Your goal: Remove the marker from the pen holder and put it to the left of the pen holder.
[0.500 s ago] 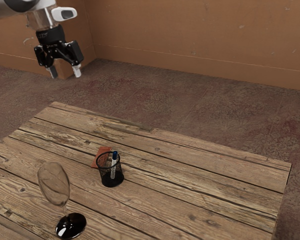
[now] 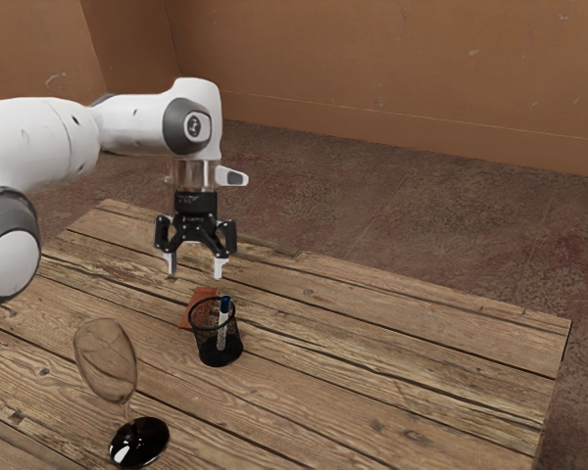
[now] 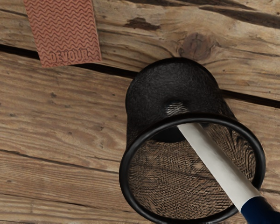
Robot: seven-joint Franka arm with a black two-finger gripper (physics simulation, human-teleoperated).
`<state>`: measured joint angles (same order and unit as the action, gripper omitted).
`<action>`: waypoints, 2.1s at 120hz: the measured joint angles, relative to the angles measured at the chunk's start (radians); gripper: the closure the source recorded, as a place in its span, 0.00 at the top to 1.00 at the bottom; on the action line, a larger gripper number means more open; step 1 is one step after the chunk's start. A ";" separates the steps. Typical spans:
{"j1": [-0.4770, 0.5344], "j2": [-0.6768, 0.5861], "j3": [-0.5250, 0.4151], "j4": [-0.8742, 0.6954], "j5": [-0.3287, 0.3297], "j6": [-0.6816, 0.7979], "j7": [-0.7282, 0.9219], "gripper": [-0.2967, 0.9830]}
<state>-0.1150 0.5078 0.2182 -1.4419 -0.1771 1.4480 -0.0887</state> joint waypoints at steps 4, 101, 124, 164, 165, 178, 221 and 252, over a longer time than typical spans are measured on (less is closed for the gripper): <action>-0.012 0.001 -0.001 0.000 -0.006 -0.001 -0.012 0.75; -0.083 0.082 0.011 0.031 -0.035 -0.076 -0.232 0.42; -0.080 0.089 0.016 0.035 -0.037 -0.112 -0.253 0.28; -0.087 0.023 0.012 0.048 -0.028 -0.186 -0.275 0.17; -0.087 0.015 0.011 0.048 -0.027 -0.187 -0.275 0.17; -0.083 -0.062 0.011 0.062 -0.022 -0.210 -0.279 0.16; 0.205 0.109 -0.042 0.283 -0.032 -0.131 -0.248 0.16; 0.383 0.258 -0.070 0.355 -0.085 0.087 -0.140 0.16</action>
<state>0.2678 0.7654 0.1477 -1.0869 -0.2616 1.5354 -0.2285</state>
